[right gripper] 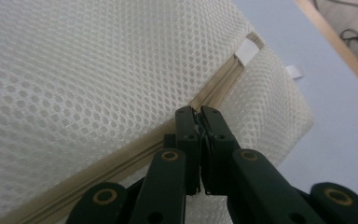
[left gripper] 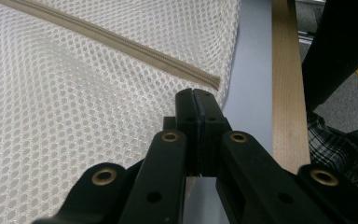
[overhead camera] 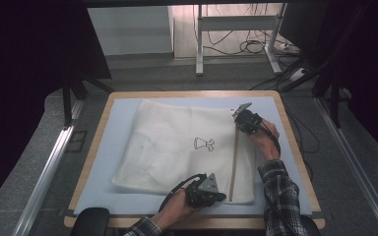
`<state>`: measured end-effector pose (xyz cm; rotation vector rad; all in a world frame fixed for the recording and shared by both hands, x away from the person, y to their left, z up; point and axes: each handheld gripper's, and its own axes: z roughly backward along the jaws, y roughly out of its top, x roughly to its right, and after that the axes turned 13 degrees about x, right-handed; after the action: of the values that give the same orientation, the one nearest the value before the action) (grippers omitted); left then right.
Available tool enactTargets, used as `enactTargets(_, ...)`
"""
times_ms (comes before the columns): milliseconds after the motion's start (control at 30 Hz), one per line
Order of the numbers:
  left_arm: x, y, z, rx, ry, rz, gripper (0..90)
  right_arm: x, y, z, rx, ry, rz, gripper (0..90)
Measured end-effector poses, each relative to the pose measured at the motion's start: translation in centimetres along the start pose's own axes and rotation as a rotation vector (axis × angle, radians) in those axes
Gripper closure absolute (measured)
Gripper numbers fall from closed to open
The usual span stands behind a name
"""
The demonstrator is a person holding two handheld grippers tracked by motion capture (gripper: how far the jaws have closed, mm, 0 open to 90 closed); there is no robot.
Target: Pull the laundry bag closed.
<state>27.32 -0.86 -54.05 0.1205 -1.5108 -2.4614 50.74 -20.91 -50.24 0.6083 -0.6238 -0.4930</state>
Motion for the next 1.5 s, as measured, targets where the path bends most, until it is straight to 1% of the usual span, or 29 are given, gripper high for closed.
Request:
enactTargets(133, 0.0, 0.0, 0.0, 0.000, 0.000, 0.000, 89.9, -0.2, 0.2, -0.4, 0.007, -0.046, 0.050, 86.4)
enactTargets(200, 0.0, 0.0, 0.0, 0.000, 0.000, 0.000, 89.9, -0.2, 0.4, -0.6, 0.012, -0.062, 0.061, 86.4)
enactTargets(300, 0.0, 0.0, 0.0, 0.000, 0.000, -0.001, 89.9, 0.1, 0.5, -1.0, 0.025, -0.077, 0.059, 86.3)
enactTargets(400, 0.0, 0.0, 0.0, 0.000, 0.000, 0.000, 89.9, 0.4, 0.5, -1.4, 0.033, -0.084, 0.039, 86.2)
enactTargets(567, 0.0, 0.0, 0.0, 0.001, 0.001, -0.001, 89.9, 0.8, 0.8, -2.2, 0.030, -0.093, 0.023, 86.2)
enactTargets(733, 0.1, 0.0, 0.0, 0.003, 0.003, -0.004, 89.9, 1.1, 1.1, -2.9, 0.033, -0.116, -0.022, 86.2)
enactTargets(833, 0.1, 0.0, 0.0, 0.001, 0.003, -0.005, 89.8, 1.3, 1.1, -3.4, 0.030, -0.130, -0.057, 86.2)
enactTargets(933, 0.1, 0.0, 0.0, 0.002, 0.005, -0.007, 89.8, 1.1, 1.2, -3.5, 0.038, -0.133, -0.071, 86.0)
enactTargets(1000, 0.2, 0.0, 0.0, 0.005, 0.010, -0.013, 89.7, 1.1, 1.1, -3.4, 0.041, -0.130, -0.076, 85.7)
enactTargets(1100, 0.2, 0.0, 0.0, 0.005, 0.011, -0.009, 89.0, 1.3, 1.1, -3.2, 0.051, -0.119, -0.111, 85.4)
enactTargets(1333, 0.2, 0.0, 0.1, 0.010, 0.028, -0.011, 84.6, 1.3, 0.9, -3.0, 0.072, -0.108, -0.148, 84.8)
enactTargets(1367, 0.2, 0.0, 0.1, 0.011, 0.033, -0.008, 82.6, 1.3, 0.9, -2.9, 0.077, -0.104, -0.164, 84.6)
enactTargets(1500, 0.0, 0.0, 0.2, 0.022, 0.033, 0.018, 76.6, 1.4, 0.7, -2.7, 0.101, -0.086, -0.189, 82.3)
